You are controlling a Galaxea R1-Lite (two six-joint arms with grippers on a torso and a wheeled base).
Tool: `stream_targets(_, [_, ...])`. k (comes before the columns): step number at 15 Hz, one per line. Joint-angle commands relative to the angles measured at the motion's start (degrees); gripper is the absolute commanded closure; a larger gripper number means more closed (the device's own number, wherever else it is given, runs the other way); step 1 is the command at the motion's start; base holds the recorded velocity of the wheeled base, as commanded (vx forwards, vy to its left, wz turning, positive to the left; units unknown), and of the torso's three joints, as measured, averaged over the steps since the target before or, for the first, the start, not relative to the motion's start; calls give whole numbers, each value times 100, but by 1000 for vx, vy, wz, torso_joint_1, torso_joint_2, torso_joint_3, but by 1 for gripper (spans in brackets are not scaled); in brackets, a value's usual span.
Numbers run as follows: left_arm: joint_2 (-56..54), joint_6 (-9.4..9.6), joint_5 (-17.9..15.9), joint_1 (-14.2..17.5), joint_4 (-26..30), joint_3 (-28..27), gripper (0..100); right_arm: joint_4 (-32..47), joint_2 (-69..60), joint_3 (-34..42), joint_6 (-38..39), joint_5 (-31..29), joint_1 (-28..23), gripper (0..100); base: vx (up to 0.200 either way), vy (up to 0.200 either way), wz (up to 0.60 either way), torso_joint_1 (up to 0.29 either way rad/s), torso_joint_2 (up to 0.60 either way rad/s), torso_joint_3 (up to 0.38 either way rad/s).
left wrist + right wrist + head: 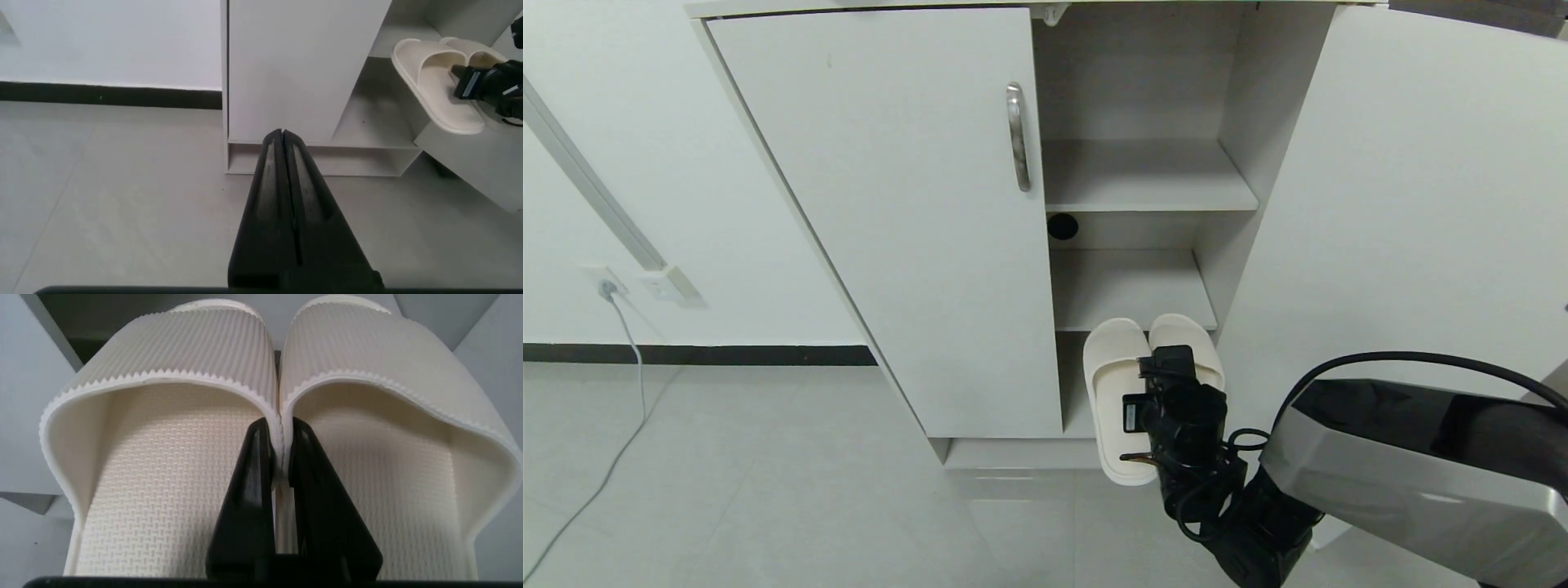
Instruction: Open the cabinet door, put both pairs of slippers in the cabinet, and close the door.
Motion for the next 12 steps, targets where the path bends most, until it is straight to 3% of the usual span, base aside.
stream_targets(1, [7,-2,-1,2,0,-1,100,-3,-73,8,-5,-1,9,100,0,0,0,0,0,0])
stream_targets(2, [7,-10,-1,2,0,-1,100,-3,-73,8,-5,-1,9,100,0,0,0,0,0,0])
stream_targets(12, [7,-28,-1,2,0,-1,100,-21,-73,122,-5,96,44,100,200,0,0,3,2,3])
